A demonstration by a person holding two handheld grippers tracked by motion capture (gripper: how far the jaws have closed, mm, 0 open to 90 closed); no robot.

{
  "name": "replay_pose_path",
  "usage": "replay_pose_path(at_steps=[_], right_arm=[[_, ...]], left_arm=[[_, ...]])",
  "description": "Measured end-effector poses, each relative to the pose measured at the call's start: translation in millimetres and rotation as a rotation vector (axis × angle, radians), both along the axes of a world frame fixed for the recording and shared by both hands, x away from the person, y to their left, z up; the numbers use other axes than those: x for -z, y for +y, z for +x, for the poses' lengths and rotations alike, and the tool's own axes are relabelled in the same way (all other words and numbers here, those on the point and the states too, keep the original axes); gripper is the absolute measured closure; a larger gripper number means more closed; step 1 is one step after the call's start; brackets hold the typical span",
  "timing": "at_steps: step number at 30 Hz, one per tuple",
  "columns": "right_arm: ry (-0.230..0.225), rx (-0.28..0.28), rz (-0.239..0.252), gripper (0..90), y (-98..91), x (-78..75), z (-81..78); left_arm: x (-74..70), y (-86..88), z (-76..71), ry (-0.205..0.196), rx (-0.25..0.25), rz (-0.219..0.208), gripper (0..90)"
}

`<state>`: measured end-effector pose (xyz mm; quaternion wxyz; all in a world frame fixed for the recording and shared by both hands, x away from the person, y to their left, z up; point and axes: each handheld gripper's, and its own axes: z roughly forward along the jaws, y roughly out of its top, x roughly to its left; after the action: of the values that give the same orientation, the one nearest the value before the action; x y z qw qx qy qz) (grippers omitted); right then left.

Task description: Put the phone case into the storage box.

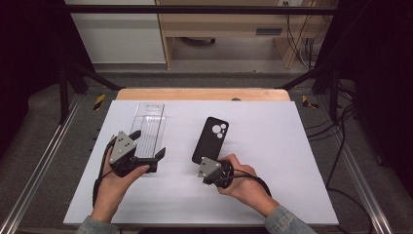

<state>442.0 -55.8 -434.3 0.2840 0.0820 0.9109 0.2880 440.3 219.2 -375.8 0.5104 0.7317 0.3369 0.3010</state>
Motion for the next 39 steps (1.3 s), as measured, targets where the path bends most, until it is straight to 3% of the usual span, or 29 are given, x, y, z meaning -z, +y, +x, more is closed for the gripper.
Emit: replay_pose_path(at_steps=[25,39], right_arm=[[-0.002,-0.016,0.020,89.0,4.6,-3.7,-5.4],[-0.015,-0.034,0.014,89.0,11.9,-3.9,-10.6]], left_arm=[[-11.7,-33.0,21.7,0.067,0.009,0.041,3.6],[-9.1,-52.2,38.3,0.171,0.014,0.035,9.0]])
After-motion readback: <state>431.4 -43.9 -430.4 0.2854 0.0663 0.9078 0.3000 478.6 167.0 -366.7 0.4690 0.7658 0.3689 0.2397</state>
